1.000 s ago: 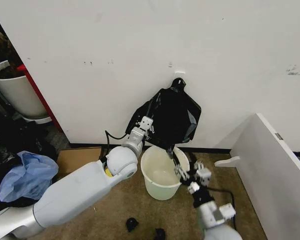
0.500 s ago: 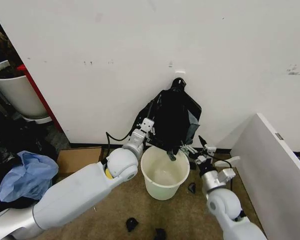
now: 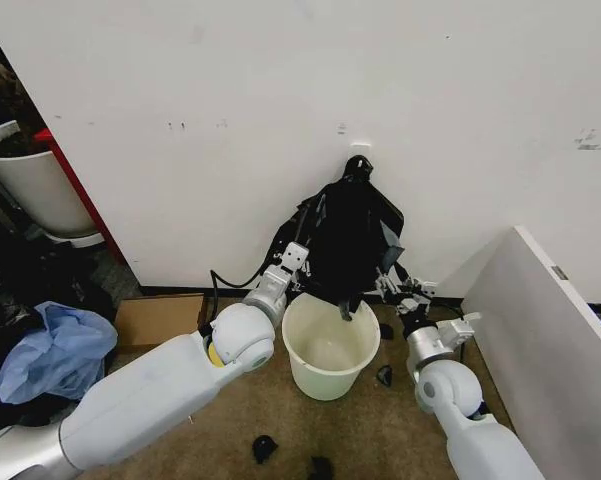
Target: Place the garbage bag over the trash bin.
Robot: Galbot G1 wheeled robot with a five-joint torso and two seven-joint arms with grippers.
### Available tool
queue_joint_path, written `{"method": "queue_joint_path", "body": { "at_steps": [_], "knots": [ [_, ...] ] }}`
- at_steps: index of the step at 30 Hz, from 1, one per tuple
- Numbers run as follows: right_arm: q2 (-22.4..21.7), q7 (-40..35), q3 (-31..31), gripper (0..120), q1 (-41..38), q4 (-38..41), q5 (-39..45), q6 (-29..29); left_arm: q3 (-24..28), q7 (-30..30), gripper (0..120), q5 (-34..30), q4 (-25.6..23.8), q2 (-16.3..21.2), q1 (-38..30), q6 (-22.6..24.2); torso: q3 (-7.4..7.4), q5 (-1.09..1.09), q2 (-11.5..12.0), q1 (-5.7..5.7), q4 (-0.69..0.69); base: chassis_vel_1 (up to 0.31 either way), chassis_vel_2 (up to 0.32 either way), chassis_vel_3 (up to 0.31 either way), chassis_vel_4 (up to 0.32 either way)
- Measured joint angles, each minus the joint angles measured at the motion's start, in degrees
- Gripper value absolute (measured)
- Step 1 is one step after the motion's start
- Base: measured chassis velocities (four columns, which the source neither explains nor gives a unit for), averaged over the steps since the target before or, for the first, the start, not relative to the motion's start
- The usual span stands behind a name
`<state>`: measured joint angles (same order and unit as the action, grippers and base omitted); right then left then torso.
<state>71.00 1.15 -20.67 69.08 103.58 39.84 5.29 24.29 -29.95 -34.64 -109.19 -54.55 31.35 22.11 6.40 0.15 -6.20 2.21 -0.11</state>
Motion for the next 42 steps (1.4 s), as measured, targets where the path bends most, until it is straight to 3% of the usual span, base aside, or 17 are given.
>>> {"method": "queue_joint_path", "body": {
  "at_steps": [2,10,16,27,34,42],
  "knots": [
    [0.0,0.1,0.0,31,0.21,0.26,-0.18,0.07,-0.02,0.0,0,0.01,0.02,-0.03,0.0,-0.02,0.0,0.0,0.0,0.0,0.0,0.0,0.0,0.0,0.0],
    [-0.01,0.26,0.36,0,3.38,4.81,-1.45,0.37,-0.92,-0.07,0,0.04,-0.87,-0.28,1.06,-0.23,0.0,0.0,0.0,0.0,-0.01,0.0,0.0,0.0,0.0],
    [-0.1,0.17,0.73,0,7.95,9.74,-3.46,0.64,-3.98,-0.09,0,0.32,-4.64,1.55,5.55,-1.02,-0.01,0.0,0.0,0.0,0.0,0.0,0.0,0.0,0.0],
    [-0.25,-0.11,0.01,0,18.21,18.58,-6.69,0.92,-12.81,2.85,0,2.42,-14.45,5.45,20.02,-3.84,-0.01,-0.01,0.0,-0.01,0.0,0.0,0.0,0.0,0.0],
    [-0.55,-0.18,-1.28,0,22.47,21.38,-8.37,1.65,-14.34,4.47,0,4.33,-16.02,5.2,23.79,-5.89,-0.01,0.0,0.0,-0.01,0.0,0.0,0.0,0.0,0.0],
    [-0.5,-0.35,-3.8,0,22.13,22.84,-7.71,1.91,-12.33,5.86,0,4.78,-14.4,3.12,22.34,-8.94,0.0,0.01,0.0,0.0,0.0,0.0,0.0,0.0,0.0]
  ]
}}
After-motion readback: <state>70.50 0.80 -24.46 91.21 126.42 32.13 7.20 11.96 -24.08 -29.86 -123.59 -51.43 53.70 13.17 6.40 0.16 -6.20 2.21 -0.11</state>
